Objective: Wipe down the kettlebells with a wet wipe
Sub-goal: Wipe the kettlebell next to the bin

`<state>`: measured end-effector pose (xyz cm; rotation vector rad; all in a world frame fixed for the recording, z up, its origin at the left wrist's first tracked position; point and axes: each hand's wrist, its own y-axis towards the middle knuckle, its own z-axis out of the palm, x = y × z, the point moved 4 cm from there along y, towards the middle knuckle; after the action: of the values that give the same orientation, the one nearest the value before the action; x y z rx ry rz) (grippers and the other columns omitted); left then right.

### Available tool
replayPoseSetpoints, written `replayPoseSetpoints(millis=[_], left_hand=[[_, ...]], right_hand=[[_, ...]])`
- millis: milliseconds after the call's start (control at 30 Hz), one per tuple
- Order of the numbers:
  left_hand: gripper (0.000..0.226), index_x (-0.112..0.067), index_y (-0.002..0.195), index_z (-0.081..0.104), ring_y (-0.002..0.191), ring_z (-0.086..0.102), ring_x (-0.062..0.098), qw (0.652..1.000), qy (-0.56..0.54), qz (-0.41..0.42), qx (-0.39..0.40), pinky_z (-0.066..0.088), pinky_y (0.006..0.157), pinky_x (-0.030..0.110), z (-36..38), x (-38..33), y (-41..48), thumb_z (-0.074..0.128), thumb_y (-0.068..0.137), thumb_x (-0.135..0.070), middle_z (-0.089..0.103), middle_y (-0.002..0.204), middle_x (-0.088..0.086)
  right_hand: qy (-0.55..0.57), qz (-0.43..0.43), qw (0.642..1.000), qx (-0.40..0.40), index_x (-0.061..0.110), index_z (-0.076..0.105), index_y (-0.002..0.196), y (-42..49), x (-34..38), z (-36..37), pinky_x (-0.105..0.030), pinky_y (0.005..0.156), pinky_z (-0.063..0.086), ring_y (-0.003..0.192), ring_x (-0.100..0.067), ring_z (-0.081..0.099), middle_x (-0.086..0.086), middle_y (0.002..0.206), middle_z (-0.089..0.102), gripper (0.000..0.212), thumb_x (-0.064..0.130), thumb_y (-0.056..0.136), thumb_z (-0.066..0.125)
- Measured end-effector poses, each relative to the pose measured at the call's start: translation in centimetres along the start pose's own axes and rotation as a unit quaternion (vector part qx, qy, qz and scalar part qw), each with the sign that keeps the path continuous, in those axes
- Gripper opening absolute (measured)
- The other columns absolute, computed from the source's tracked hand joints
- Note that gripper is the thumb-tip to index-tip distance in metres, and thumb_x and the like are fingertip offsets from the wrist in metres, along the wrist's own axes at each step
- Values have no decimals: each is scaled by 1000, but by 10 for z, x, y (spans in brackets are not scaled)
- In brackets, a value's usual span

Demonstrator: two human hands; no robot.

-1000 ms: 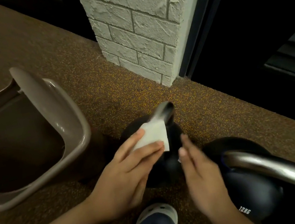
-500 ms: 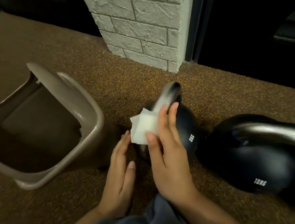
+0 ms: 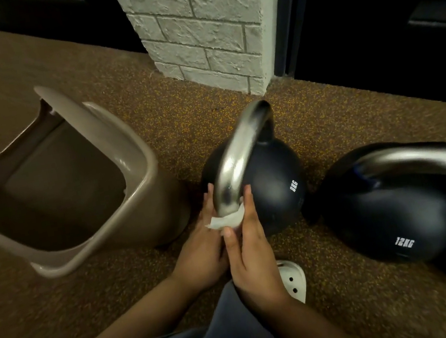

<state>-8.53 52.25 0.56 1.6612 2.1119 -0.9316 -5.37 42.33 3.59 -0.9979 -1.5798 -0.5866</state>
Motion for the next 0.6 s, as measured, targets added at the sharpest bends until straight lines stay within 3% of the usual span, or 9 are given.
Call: replayPoseSetpoints(millis=[100, 167, 267, 333, 433, 467, 567, 600], left_hand=[[45, -62, 136, 16, 141, 28, 31, 998, -32, 44, -31, 27, 114, 47, 0, -10, 4, 29, 95, -51, 35, 149, -2], [45, -50, 141, 25, 143, 23, 29, 997, -60, 42, -33, 26, 115, 47, 1, -6, 6, 31, 96, -46, 31, 153, 2], [61, -30, 147, 24, 145, 16, 27, 998, -54, 14, -25, 23, 115, 46, 7, 6, 7, 22, 94, -60, 23, 155, 11], [62, -25, 150, 18, 147, 9, 23, 998, -54, 8, -32, 19, 117, 45, 9, 8, 9, 27, 96, -53, 15, 158, 10], [73, -22, 151, 8, 147, 1, 17, 998, -24, 18, -49, 20, 117, 43, 10, 15, 14, 51, 93, -19, 3, 160, 3], [75, -22, 151, 10, 147, 2, 17, 998, -16, 19, -49, 21, 117, 43, 11, 18, 15, 55, 91, -13, 4, 160, 3], [75, -19, 149, 17, 147, 7, 21, 999, 22, 19, -44, 21, 116, 42, 14, 23, 12, 57, 87, -8, 8, 159, 8], [78, -17, 150, 13, 147, 3, 22, 998, 40, 25, -46, 17, 118, 41, 14, 20, 11, 56, 86, -7, 3, 159, 9]], right_hand=[[-2, -1, 1000, -22, 52, -3, 139, 1, -1, 1, -22, 113, 26, 141, 0, 21, 8, 157, 17, 60, 48, 93, 34], [-6, 0, 999, -36, 51, 3, 137, 2, 2, -1, -16, 111, 27, 139, 0, 26, 8, 154, 25, 56, 42, 95, 39], [-17, -9, 998, -60, 42, 10, 141, 3, 9, -6, -8, 105, 27, 136, -5, 33, 8, 147, 36, 58, 38, 95, 43], [-2, -17, 997, -69, 33, 12, 148, 8, 19, -9, -19, 108, 32, 135, -12, 40, 0, 147, 41, 63, 46, 94, 41], [56, 16, 994, -93, 30, 12, 149, 18, 35, -15, -36, 107, 40, 128, -12, 48, -2, 143, 48, 67, 53, 91, 38], [75, 29, 992, -99, 29, 13, 149, 20, 39, -17, -34, 108, 39, 128, -10, 47, 0, 144, 46, 66, 51, 93, 39], [117, 62, 986, -99, 21, 9, 151, 31, 48, -25, 0, 102, 21, 121, 17, 26, 20, 140, 27, 67, 39, 96, 44], [126, 73, 984, -99, 19, 7, 151, 37, 51, -28, 3, 99, 17, 118, 20, 20, 21, 137, 24, 69, 38, 96, 45]])
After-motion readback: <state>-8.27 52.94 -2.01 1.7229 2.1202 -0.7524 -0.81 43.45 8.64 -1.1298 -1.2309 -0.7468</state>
